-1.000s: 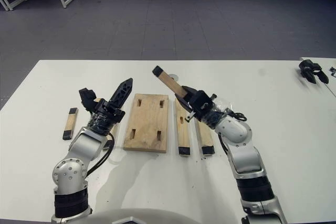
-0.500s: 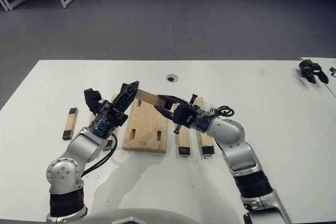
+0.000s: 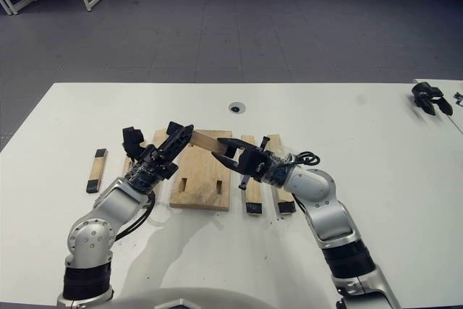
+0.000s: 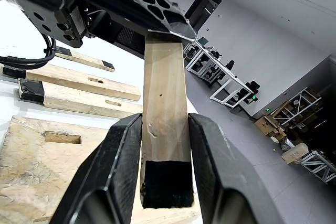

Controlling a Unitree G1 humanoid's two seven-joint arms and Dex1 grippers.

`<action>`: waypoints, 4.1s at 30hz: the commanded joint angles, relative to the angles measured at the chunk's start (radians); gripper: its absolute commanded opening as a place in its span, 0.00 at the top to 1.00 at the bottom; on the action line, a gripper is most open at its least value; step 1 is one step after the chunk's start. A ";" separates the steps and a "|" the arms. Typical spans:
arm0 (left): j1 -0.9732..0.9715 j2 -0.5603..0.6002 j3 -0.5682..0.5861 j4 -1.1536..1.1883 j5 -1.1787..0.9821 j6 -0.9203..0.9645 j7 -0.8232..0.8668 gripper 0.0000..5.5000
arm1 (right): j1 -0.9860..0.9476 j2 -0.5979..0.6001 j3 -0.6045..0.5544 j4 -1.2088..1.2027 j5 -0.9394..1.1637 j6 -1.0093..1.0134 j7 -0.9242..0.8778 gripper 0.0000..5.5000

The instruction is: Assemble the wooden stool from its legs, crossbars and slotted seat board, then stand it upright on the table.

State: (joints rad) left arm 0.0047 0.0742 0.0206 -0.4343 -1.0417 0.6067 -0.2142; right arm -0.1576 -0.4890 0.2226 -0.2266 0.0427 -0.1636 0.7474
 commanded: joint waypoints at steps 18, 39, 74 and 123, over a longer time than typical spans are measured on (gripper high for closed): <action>0.140 0.061 0.165 0.024 0.520 -0.277 0.254 0.92 | 0.050 -0.078 0.018 0.065 -0.163 -0.084 -0.042 0.43; 0.137 0.049 0.223 0.017 0.703 -0.365 0.255 0.92 | 0.079 -0.092 0.021 0.076 -0.191 -0.096 -0.049 0.43; 0.021 0.112 0.166 -0.011 0.750 0.143 0.251 0.92 | 0.084 -0.079 0.026 0.060 -0.214 -0.078 -0.063 0.43; -0.424 0.264 0.281 0.148 0.636 0.106 0.108 0.74 | 0.098 -0.052 0.048 0.076 -0.252 -0.078 -0.110 0.43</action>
State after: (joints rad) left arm -0.3707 0.3211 0.3086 -0.2146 -0.4264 0.7333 -0.1331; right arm -0.0583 -0.5445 0.2656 -0.1484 -0.1998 -0.2509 0.6402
